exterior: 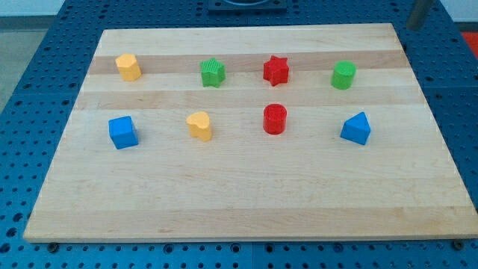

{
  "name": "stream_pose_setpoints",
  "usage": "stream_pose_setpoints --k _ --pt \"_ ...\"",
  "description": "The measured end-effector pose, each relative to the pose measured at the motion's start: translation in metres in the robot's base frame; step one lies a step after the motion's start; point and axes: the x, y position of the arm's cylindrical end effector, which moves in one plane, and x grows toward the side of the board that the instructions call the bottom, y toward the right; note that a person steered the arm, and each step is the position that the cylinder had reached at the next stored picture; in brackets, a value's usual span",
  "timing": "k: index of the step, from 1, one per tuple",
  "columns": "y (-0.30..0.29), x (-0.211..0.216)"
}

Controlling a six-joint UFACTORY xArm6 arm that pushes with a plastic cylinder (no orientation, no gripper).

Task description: Push the red star into the red circle

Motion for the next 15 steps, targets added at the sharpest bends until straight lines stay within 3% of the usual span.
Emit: stream_pose_setpoints --k 1,5,8,11,12,13,14,15 --pt "-0.055 0.009" --pt "-0.125 0.038" --pt "-0.246 0.058" --pt "-0.262 0.058" --pt "-0.276 0.098" --pt "-0.276 0.098" --pt "-0.276 0.154" --pt "-0.276 0.158"
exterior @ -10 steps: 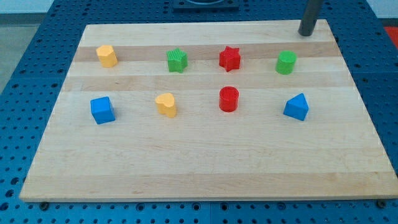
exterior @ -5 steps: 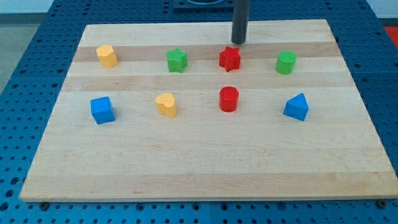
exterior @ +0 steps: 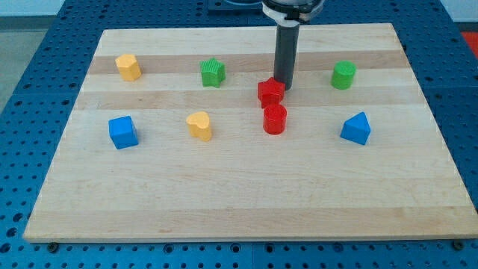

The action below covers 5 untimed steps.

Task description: Push the red star into the red circle

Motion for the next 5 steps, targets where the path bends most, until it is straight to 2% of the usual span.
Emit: stream_pose_setpoints --k 2,3,4,5 --pt "0.000 0.012" --pt "-0.013 -0.014" --pt "-0.019 -0.007" --pt "-0.019 0.027"
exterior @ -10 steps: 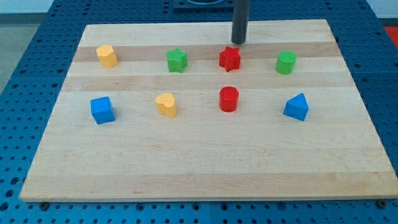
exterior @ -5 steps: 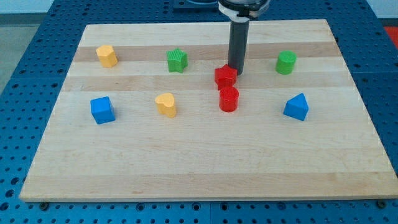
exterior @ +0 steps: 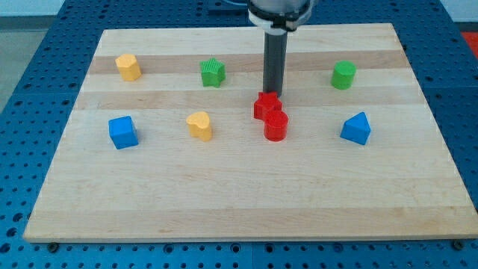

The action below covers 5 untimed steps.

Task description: Push the red star into the red circle

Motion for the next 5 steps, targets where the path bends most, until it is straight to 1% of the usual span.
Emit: stream_pose_setpoints --k 1,2,3,4,5 --pt "0.000 0.004" --pt "0.002 0.018" --pt "0.002 0.018" --pt "-0.012 0.003" --pt "-0.043 -0.042"
